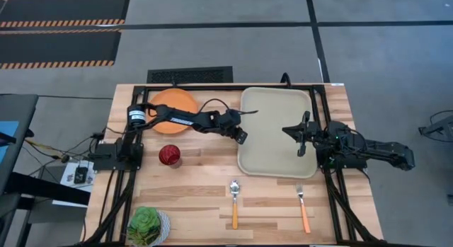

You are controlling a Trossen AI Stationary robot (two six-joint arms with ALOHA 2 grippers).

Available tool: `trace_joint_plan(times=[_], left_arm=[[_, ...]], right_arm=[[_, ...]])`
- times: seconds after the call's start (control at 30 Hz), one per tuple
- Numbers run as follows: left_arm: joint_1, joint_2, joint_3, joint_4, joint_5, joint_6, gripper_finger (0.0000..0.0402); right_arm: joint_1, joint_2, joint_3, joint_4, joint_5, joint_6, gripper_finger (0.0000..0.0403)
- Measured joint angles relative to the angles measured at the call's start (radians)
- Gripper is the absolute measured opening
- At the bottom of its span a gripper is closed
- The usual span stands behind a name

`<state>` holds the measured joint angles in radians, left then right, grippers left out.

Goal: Pick and place plate/cup/fork/spoon on tray
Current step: Prepare the gray serving tray

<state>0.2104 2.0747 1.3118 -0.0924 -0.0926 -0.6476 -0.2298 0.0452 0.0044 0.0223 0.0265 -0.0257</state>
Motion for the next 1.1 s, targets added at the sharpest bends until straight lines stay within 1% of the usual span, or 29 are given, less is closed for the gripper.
trace_joint_plan(times=[0.13,0.43,0.53,0.7,0.8,0.9,1.1], left_arm=[[0.0,0.0,0.001,-0.002,-0.005,0.008,0.0163],[0.009,0.052,0.002,0.074,0.04,0.011,0.016],[0.011,0.053,0.002,0.073,0.017,0.039,0.0141],[0.027,0.048,0.002,0.075,0.01,0.044,0.0079],[0.043,0.047,0.001,0.07,0.001,0.045,0.0051],[0.059,0.046,0.003,0.095,0.005,0.083,0.0038],[0.097,0.047,0.0,0.106,0.012,0.09,0.0035]], right_arm=[[0.0,0.0,0.0,0.0,0.0,0.0,0.0043],[0.0,0.0,0.0,0.0,0.0,0.0,0.0043],[0.0,0.0,0.0,0.0,0.0,0.0,0.0043],[0.0,0.0,0.0,0.0,0.0,0.0,0.0043],[0.0,0.0,0.0,0.0,0.0,0.0,0.0043],[0.0,0.0,0.0,0.0,0.0,0.0,0.0043],[0.0,0.0,0.0,0.0,0.0,0.0,0.0043]])
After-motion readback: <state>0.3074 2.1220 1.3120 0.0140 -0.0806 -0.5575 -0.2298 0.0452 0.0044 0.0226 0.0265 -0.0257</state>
